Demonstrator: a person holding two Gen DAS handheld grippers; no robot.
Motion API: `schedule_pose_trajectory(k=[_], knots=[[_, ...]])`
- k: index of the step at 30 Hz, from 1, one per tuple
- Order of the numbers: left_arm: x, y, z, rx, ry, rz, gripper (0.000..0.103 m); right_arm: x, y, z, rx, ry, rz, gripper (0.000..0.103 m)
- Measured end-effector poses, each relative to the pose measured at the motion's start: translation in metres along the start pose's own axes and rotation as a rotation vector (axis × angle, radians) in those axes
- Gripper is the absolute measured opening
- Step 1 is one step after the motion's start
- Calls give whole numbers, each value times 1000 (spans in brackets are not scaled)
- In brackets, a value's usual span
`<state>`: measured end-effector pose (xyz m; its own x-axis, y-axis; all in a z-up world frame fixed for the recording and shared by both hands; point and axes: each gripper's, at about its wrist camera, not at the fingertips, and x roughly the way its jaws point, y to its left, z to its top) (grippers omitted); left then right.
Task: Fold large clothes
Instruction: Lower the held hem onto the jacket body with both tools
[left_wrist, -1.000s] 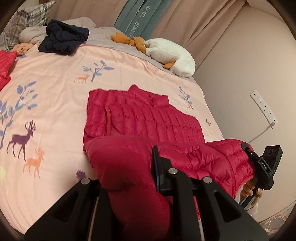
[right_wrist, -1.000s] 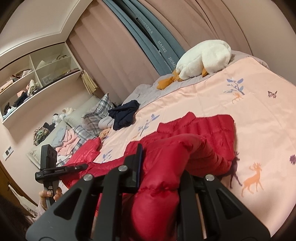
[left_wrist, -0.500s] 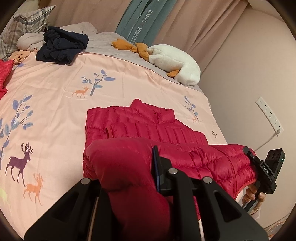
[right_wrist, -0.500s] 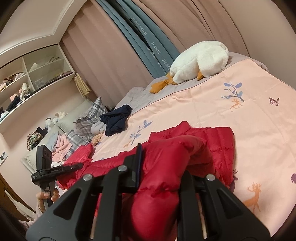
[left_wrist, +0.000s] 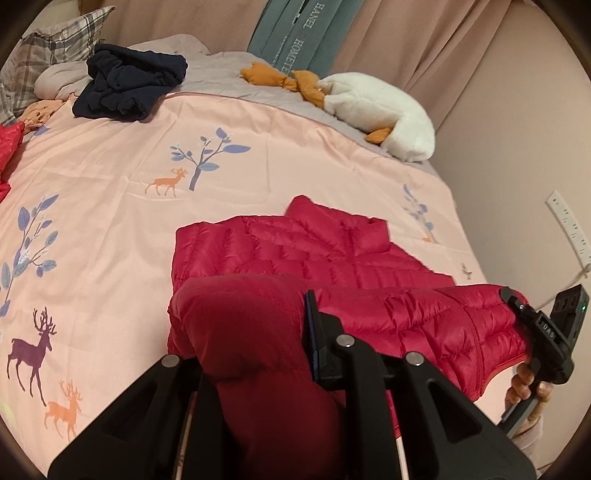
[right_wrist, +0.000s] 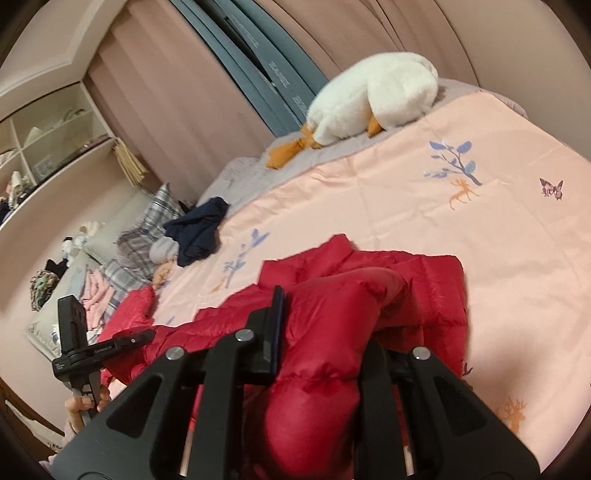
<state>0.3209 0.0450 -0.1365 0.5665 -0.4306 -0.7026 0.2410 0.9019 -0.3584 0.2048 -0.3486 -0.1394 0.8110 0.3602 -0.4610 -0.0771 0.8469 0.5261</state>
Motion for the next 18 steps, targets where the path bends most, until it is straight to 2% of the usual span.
schedule_pose_trajectory(k=[18], knots=[[36,7,12,-4,22,41,15,38,-19,6,26,52,-53,17]])
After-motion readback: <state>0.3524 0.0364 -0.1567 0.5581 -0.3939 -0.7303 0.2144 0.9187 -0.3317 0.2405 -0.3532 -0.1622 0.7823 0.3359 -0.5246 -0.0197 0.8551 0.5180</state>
